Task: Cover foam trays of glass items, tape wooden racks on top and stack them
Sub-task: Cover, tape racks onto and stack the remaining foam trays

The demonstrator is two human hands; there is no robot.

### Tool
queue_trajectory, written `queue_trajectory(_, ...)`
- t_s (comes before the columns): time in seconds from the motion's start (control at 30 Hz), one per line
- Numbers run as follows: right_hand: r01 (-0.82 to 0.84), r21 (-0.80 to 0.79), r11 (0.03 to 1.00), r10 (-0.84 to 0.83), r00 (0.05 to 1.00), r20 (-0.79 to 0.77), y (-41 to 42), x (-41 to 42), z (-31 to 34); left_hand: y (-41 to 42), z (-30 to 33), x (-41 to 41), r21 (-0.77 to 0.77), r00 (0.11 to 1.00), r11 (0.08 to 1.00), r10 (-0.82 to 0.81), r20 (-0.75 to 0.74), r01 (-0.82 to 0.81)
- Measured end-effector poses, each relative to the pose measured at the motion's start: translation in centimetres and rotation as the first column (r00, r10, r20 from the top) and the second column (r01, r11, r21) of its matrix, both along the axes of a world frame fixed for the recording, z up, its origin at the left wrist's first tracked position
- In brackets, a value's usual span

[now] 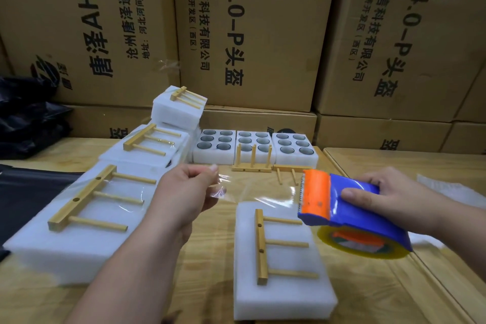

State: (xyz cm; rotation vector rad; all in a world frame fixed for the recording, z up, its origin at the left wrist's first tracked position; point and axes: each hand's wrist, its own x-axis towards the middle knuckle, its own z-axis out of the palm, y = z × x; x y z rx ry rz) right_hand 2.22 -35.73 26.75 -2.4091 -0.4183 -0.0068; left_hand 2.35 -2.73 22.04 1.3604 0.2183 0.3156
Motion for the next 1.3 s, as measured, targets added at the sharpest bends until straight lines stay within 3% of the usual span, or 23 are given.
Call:
queue_trajectory(0.3,0.062,-0.033,0.998,-0.065,0.99,-0.122,-4.2,-0.4,0.4,0.8,-1.3,0.6,-0.071,1.0,0.997,-0.006,-0.027,0.004)
queue_trajectory(0.5,0.063,-0.134,0.989,-0.073,0.994,-0.075,-4.1,1.2,1.7,0.1,-3.0,0.8,-0.146,0.995,0.989,-0.022,-0.096,0.007)
queue_trajectory(0.97,-0.104,-0.383,0.918,0.049,0.988,-0.15,-0.7,4.6,4.5,-0.4,-10.4,0.6,-0.429,0.926,0.902,-0.125,-0.355,-0.043)
queue_trajectory(1.3,-0.108,-0.451,0.886,0.055,0.99,-0.13,-0.5,5.6,3.5,-1.7,-12.8,0.6,-0.403,0.891,0.913,-0.133,-0.434,-0.06)
